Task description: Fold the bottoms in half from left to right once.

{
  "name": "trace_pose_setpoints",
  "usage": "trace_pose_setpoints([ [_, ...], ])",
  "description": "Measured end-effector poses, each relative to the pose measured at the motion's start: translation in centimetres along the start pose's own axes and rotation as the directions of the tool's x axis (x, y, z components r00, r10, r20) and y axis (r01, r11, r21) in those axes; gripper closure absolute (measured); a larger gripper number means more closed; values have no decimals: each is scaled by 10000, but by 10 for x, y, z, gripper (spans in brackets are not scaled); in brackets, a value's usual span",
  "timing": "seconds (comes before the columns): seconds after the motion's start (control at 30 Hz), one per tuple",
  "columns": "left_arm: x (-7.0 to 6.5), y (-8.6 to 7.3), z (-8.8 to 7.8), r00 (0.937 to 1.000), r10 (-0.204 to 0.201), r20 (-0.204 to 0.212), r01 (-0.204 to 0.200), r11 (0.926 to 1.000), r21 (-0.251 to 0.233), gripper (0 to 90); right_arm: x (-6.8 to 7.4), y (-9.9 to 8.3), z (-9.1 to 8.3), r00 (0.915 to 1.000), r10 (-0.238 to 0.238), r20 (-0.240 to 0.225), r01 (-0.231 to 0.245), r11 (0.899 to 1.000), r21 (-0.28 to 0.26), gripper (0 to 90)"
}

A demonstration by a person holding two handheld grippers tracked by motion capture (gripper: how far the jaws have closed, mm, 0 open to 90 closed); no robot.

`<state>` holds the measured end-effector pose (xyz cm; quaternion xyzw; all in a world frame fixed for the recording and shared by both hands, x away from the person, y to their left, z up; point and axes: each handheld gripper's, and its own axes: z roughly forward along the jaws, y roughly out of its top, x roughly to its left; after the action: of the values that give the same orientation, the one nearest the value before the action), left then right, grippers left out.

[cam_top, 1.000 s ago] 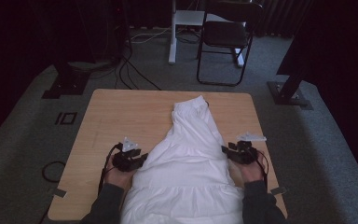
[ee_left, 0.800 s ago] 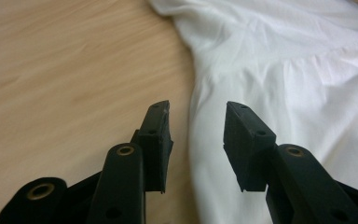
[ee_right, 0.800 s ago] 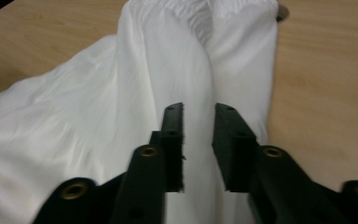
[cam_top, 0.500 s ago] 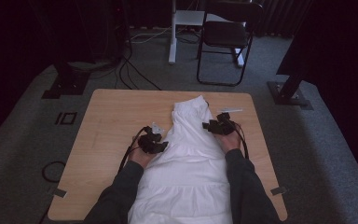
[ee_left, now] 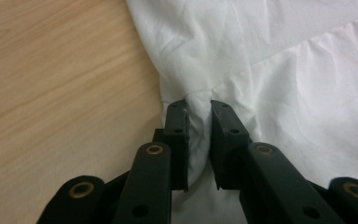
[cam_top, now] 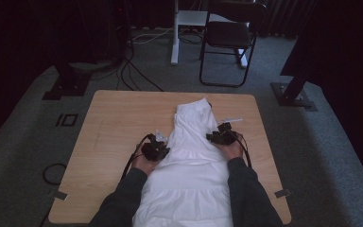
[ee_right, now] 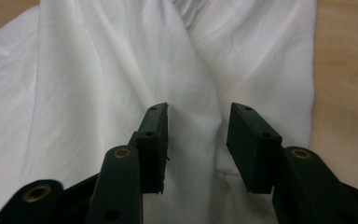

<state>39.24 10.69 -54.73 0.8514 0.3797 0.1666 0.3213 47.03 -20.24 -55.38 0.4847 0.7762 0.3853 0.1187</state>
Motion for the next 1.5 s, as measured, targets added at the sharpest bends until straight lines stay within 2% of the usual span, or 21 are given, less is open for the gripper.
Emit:
trace_pose_setpoints([
  [0.03, -2, -3, -3, 10000, 11, -3, -11, 10000, 23, 793, 7, -11, -8, 9999, -103, 71, 103, 9999, -32, 597],
  [0.2, -16, -21, -18, 9997, 239, 34, -239, 9997, -60, 792, 26, -33, -25, 9978, -617, 227, 614, 9980, 111, 599],
  [0.4, -26, -35, -29, 9994, 310, 183, -307, 9994, -136, 792, 39, -44, -39, 9991, -409, -91, 413, 9975, 580, 597],
  [0.47, -25, -34, -29, 9994, 249, 235, -246, 9996, -136, 788, 40, -42, -40, 9991, -370, -194, 383, 9965, 736, 557],
  [0.6, -25, -32, -27, 9993, 355, 77, -354, 9993, -91, 741, 35, -27, -46, 9990, -304, -337, 301, 9995, -94, 503],
  [0.67, -23, -31, -27, 9995, 316, 90, -316, 9995, -49, 709, 34, -15, -44, 9979, -513, -398, 501, 9983, -303, 480],
  [0.77, -23, -30, -26, 9997, 257, 5, -257, 9997, -42, 659, 35, -1, -32, 9948, -880, -512, 873, 9961, -159, 472],
  [0.83, -22, -30, -27, 9997, 242, -2, -242, 9997, -52, 622, 37, 4, -21, 9934, -897, -719, 906, 9958, 94, 473],
  [0.87, -22, -31, -27, 9997, 228, -28, -228, 9997, -53, 604, 38, 5, -16, 9924, -1051, -640, 1069, 9939, 258, 489],
  [0.9, -22, -31, -27, 9998, 198, -29, -198, 9998, -43, 587, 39, 6, -11, 9911, -1202, -575, 1228, 9914, 450, 561],
  [0.93, -21, -31, -27, 9998, 179, -1, -179, 9998, -28, 574, 38, 7, -6, 9883, -1372, -672, 1417, 9876, 676, 689],
  [0.97, -21, -31, -27, 9998, 183, 7, -183, 9998, -34, 565, 38, 9, -5, 9856, -1595, -569, 1640, 9827, 862, 779],
  [1.0, -21, -32, -28, 9998, 187, 30, -187, 9998, -47, 558, 40, 11, -7, 9815, -1905, -171, 1913, 9779, 849, 837],
  [1.03, -21, -32, -28, 9997, 216, 79, -215, 9998, -15, 558, 41, 14, -12, 9757, -2176, 264, 2157, 9744, 628, 859],
  [1.1, -20, -33, -28, 9998, 113, 178, -112, 9999, -42, 558, 38, 25, -24, 9685, -2244, 1077, 2247, 9744, 96, 874],
  [1.17, -20, -33, -28, 9997, 75, 232, -74, 10000, -31, 559, 33, 37, -34, 9535, -2338, 1900, 2455, 9686, -399, 881],
  [1.2, -20, -33, -28, 9997, 88, 248, -88, 10000, -39, 561, 28, 42, -37, 9504, -2269, 2129, 2442, 9680, -586, 880],
  [1.27, -21, -34, -28, 9995, 54, 309, -53, 10000, -45, 567, 19, 49, -37, 9497, -2081, 2341, 2374, 9658, -1045, 877],
  [1.3, -21, -34, -28, 9995, 58, 306, -57, 10000, -53, 571, 16, 51, -34, 9460, -2135, 2437, 2435, 9647, -1000, 873],
  [1.33, -21, -34, -28, 9995, 36, 321, -33, 10000, -65, 571, 14, 52, -28, 9440, -2130, 2520, 2388, 9680, -766, 865],
  [1.5, -20, -35, -29, 9989, 112, 448, -110, 9999, -34, 595, 4, 38, 10, 9636, -1508, 2207, 1497, 9885, 216, 728],
])
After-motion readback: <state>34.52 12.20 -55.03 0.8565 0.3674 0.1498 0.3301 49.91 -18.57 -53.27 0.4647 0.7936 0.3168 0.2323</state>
